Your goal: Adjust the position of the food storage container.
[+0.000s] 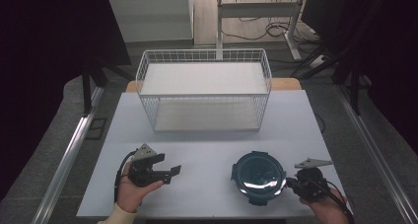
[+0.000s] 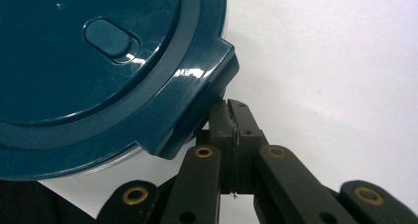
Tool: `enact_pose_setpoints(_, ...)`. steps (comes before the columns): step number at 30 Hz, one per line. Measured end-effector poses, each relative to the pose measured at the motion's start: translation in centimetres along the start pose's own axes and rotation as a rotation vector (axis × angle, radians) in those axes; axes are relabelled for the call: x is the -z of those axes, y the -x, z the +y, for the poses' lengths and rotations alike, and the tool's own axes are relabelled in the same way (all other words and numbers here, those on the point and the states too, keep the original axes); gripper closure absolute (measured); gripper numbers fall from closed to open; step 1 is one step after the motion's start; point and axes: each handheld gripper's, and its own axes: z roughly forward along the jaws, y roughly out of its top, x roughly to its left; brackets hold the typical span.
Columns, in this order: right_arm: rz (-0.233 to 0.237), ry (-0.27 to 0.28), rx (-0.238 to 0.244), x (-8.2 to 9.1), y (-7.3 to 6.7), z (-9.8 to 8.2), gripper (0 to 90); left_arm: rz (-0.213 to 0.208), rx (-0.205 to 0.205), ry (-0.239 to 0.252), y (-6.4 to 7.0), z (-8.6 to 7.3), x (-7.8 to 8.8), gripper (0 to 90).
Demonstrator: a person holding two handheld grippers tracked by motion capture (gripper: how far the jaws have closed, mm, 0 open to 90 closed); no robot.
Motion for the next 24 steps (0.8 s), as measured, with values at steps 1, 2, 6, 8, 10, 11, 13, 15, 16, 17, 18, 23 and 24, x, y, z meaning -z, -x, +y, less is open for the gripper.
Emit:
enact_pose_setpoints(1, 0.003, -0.002, 0.004, -0.2, -0.4, 0.2, 89.9, 0.000, -0.001, 0.000, 0.0, 0.0, 0.0, 21.6)
enact_pose_setpoints(2, 0.003, -0.002, 0.004, -0.2, -0.4, 0.2, 89.9, -0.001, -0.001, 0.001, 0.0, 0.0, 0.0, 21.6)
enact_pose_setpoints(6, 0.014, -0.009, 0.019, -0.7, -1.3, 0.8, 89.9, -0.003, 0.001, -0.003, -0.1, 0.0, 0.0, 21.6)
enact_pose_setpoints(8, 0.022, -0.013, 0.022, -0.9, -1.5, 0.9, 89.8, -0.003, 0.002, -0.003, -0.1, 0.0, 0.0, 21.6)
enact_pose_setpoints(10, 0.032, -0.017, 0.032, -1.2, -2.0, 1.2, 89.8, -0.001, 0.002, -0.004, -0.2, 0.0, 0.0, 21.5)
enact_pose_setpoints(11, 0.035, -0.020, 0.037, -1.4, -2.3, 1.4, 89.8, -0.001, 0.003, -0.003, -0.2, 0.0, 0.0, 21.5)
enact_pose_setpoints(13, 0.042, -0.023, 0.054, -1.7, -2.9, 1.7, 89.8, 0.001, 0.005, -0.001, -0.3, 0.0, 0.0, 21.5)
enact_pose_setpoints(15, 0.046, -0.026, 0.069, -2.0, -3.4, 2.1, 89.8, 0.001, 0.007, 0.001, -0.3, 0.0, 0.1, 21.5)
enact_pose_setpoints(16, 0.047, -0.026, 0.075, -2.1, -3.6, 2.2, 89.8, 0.001, 0.007, 0.001, -0.3, 0.0, 0.1, 21.5)
enact_pose_setpoints(17, 0.057, -0.027, 0.083, -2.4, -3.9, 2.4, 89.8, 0.006, 0.008, 0.005, -0.3, 0.0, 0.2, 21.6)
enact_pose_setpoints(18, 0.055, -0.025, 0.086, -2.4, -4.1, 2.5, 89.8, 0.005, 0.009, 0.006, -0.4, 0.0, 0.2, 21.5)
enact_pose_setpoints(23, 0.078, -0.019, 0.089, -2.6, -4.6, 2.9, 89.8, 0.008, 0.014, 0.013, -0.4, 0.0, 0.4, 21.6)
enact_pose_setpoints(24, 0.075, -0.019, 0.097, -2.7, -4.9, 3.0, 89.8, 0.009, 0.015, 0.014, -0.4, 0.0, 0.4, 21.6)
